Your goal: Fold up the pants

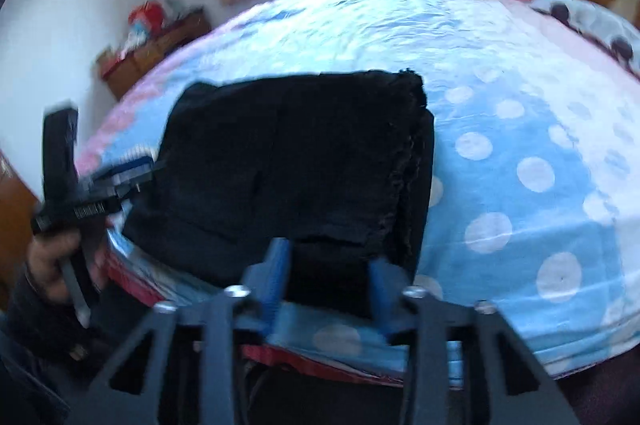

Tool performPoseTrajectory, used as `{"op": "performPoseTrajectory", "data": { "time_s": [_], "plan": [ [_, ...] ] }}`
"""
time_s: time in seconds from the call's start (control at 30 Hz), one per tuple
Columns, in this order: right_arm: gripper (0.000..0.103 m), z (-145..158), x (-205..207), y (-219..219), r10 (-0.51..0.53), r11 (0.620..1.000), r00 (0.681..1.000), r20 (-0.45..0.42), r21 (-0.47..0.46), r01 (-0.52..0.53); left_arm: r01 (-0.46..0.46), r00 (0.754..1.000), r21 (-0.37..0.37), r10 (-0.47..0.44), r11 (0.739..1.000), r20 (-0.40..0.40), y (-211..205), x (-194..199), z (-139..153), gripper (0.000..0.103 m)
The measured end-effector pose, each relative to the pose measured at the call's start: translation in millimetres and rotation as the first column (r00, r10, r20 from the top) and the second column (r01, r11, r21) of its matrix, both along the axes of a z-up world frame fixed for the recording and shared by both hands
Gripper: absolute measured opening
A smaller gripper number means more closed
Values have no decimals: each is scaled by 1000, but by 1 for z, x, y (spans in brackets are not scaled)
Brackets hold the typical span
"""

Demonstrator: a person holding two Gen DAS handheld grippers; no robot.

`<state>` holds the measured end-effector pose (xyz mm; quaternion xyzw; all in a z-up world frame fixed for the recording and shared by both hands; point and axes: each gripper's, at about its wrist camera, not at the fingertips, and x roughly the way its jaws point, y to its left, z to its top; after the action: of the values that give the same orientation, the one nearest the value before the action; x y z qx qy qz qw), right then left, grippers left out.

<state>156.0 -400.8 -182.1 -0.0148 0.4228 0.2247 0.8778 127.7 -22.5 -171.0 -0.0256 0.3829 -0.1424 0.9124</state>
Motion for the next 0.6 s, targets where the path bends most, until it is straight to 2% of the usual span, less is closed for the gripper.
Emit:
{"op": "performPoseTrajectory", "data": {
  "time_s": [0.07, 0.2, 0.27, 0.33, 0.43, 0.47, 0.5, 0.57, 0.6],
  "plan": [
    [29, 6, -9, 2, 56, 997, 998, 24, -57, -55, -4, 1000, -2, 4, 1000, -7, 1, 2, -3, 103],
    [27, 9, -19, 16, 115, 957, 993, 23, -270, -104, 0, 1000, -7, 0, 1000, -10, 0, 3, -8, 103],
    [26, -2, -11, 14, 82, 956, 997, -13, -283, -83, 3, 1000, -1, -3, 1000, -9, -1, 3, -10, 103],
    [29, -13, 1, 9, 34, 967, 999, -17, -251, -37, -1, 1000, 0, 1, 1000, -9, 0, 3, -11, 103],
    [44, -15, 16, -10, -50, 992, 997, -61, -117, 42, -7, 1000, -6, 6, 1000, -11, 3, 3, -8, 103],
    [50, -13, 17, -15, -68, 994, 995, -72, -90, 61, -13, 1000, -7, 13, 1000, -10, 4, 2, -7, 103],
    [52, -8, 16, -18, -72, 995, 995, -71, -79, 66, -18, 1000, -4, 18, 1000, -7, 6, 1, -6, 103],
    [55, 3, 12, -19, -48, 992, 996, -78, -120, 39, -29, 1000, 1, 29, 1000, 1, 13, -5, -3, 103],
    [55, 9, 10, -18, -44, 984, 996, -77, -174, 30, -39, 999, 1, 39, 999, 2, 17, -8, -1, 103]
  ]
}}
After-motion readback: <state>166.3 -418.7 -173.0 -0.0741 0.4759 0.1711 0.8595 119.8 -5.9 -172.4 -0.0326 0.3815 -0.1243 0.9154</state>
